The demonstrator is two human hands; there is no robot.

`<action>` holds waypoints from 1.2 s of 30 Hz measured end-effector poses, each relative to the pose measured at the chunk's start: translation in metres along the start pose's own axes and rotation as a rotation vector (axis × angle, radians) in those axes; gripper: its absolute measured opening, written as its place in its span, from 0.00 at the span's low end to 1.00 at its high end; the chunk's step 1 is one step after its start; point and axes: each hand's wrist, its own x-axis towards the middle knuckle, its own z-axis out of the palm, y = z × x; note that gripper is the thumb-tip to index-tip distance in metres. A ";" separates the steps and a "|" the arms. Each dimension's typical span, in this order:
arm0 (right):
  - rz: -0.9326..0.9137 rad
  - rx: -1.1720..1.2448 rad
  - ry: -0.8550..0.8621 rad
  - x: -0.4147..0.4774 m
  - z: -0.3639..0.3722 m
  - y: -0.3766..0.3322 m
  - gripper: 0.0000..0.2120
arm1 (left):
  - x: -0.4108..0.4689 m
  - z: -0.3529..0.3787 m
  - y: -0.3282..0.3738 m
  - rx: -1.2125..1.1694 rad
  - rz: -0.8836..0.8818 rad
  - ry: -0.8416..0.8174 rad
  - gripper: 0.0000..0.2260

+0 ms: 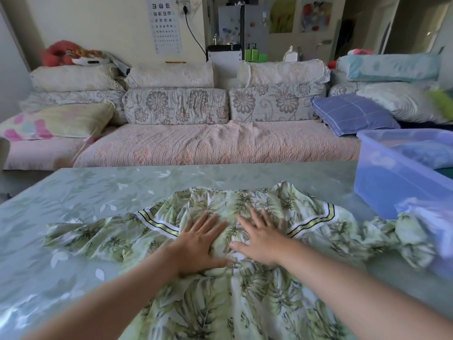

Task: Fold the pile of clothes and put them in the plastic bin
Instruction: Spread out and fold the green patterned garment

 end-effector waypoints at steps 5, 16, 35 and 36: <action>-0.004 -0.134 0.065 -0.002 0.004 0.000 0.40 | -0.007 0.008 0.002 0.012 -0.044 0.090 0.49; -0.062 -0.124 0.015 -0.010 0.000 -0.038 0.41 | -0.026 -0.034 -0.022 -0.699 -0.234 0.230 0.19; -0.417 -0.095 -0.009 0.021 0.018 -0.217 0.39 | -0.158 -0.028 -0.207 0.172 -0.794 0.238 0.11; -0.415 -0.112 0.000 0.022 0.018 -0.218 0.39 | -0.161 -0.032 -0.211 0.092 -0.790 0.299 0.10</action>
